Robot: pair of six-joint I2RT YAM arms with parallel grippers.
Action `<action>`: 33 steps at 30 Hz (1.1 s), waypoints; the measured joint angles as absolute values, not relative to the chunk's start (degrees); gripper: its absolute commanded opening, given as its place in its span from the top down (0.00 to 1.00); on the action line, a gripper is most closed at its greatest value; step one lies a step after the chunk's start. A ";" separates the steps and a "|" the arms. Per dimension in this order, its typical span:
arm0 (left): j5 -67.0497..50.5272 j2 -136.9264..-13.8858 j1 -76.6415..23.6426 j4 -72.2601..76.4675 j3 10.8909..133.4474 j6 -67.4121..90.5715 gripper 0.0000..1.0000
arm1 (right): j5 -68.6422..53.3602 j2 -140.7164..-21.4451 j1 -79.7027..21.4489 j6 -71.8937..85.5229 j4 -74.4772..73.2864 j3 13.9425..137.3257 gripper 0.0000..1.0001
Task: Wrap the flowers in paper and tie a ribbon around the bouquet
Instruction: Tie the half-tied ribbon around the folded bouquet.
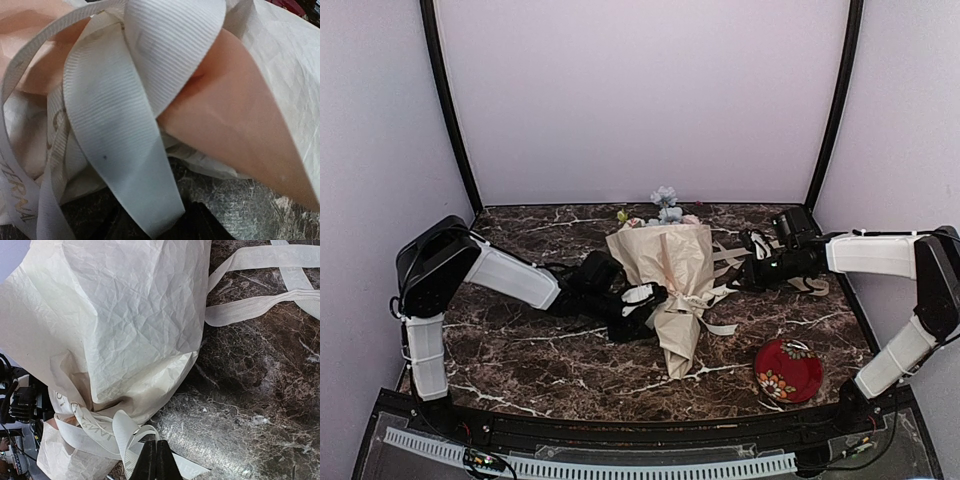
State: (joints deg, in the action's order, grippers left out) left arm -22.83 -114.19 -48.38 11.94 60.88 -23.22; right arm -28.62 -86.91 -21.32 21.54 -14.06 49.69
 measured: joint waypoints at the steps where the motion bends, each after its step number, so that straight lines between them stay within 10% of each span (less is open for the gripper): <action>1: -22.87 -114.21 -48.38 11.97 61.06 -23.16 0.69 | -28.67 -86.91 -21.32 21.54 -14.02 49.69 1.00; 6: -23.83 -114.30 -48.38 12.25 61.14 -22.00 1.00 | -28.69 -86.94 -21.32 21.65 -13.58 49.45 1.00; 27: -25.10 -95.85 -49.10 7.60 47.13 -15.31 1.00 | -29.52 -91.42 -21.32 19.97 -12.45 57.45 1.00; 33: -25.12 -93.78 -49.80 6.74 45.30 -13.13 1.00 | -31.90 -98.89 -21.43 19.38 -11.33 62.37 0.84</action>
